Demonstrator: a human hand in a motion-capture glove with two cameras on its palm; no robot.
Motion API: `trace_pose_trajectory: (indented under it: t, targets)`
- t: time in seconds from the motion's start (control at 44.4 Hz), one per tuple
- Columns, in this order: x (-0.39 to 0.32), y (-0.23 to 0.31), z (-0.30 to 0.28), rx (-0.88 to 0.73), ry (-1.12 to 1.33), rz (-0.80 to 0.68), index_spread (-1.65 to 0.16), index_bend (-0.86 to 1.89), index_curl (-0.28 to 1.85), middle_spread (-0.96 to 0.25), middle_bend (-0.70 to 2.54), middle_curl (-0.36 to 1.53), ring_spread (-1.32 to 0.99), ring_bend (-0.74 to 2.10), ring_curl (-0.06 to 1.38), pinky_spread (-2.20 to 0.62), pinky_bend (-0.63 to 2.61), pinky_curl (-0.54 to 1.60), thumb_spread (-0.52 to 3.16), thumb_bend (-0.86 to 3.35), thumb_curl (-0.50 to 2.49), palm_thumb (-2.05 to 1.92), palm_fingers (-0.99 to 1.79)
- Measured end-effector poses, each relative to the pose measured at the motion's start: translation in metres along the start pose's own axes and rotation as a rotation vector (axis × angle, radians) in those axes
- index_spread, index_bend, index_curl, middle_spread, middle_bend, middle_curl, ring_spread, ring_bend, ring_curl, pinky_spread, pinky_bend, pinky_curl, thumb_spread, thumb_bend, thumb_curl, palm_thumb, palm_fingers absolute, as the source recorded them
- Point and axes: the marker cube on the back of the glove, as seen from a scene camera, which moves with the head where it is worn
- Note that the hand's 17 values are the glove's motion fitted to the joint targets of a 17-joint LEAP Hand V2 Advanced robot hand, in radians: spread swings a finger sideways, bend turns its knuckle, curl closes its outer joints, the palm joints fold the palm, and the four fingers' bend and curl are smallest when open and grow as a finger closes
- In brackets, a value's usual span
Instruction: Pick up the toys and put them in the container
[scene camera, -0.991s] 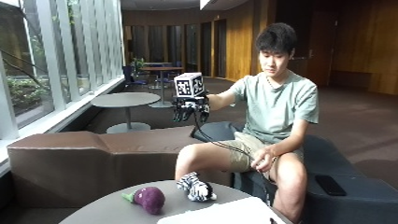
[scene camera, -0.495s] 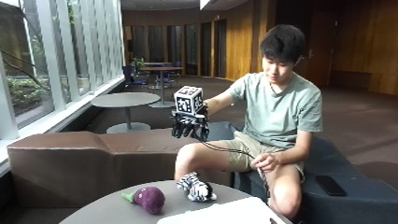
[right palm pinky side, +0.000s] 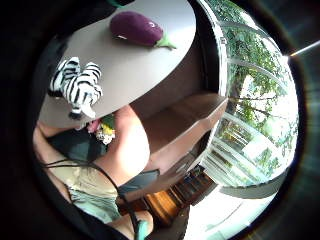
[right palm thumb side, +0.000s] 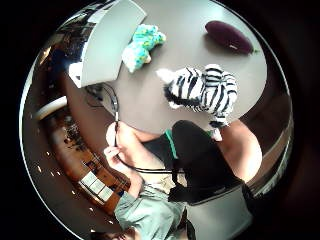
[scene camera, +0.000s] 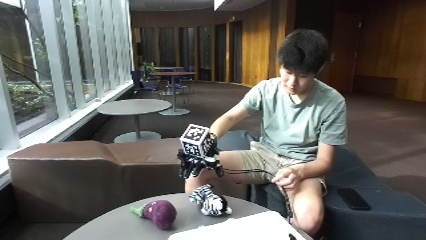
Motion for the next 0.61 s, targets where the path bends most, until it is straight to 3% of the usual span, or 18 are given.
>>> trace_pose_trajectory:
  t: [0.09, 0.338, 0.473, 0.608]
  targets:
    - [-0.01, -0.019, 0.006, -0.036, 0.023, -0.029, -0.19, 0.01, 0.08, 0.01, 0.13, 0.27, -0.04, 0.47, 0.22, -0.03, 0.88, 0.34, 1.36, 0.01, 0.25, 0.0, -0.38]
    - [0.014, -0.018, 0.116, -0.104, 0.065, -0.069, -0.18, -0.01, 0.07, 0.02, 0.11, 0.24, -0.02, 0.41, 0.23, -0.03, 0.85, 0.34, 1.27, -0.01, 0.28, 0.03, -0.4]
    - [0.009, -0.031, 0.14, -0.129, 0.056, -0.083, -0.17, -0.01, 0.06, 0.02, 0.11, 0.23, -0.02, 0.39, 0.24, -0.02, 0.84, 0.34, 1.23, -0.01, 0.3, 0.05, -0.4]
    - [-0.004, -0.058, 0.134, -0.026, 0.004, -0.105, -0.18, 0.02, 0.06, 0.0, 0.15, 0.24, -0.03, 0.4, 0.25, -0.02, 0.82, 0.34, 1.22, 0.01, 0.32, 0.13, -0.27]
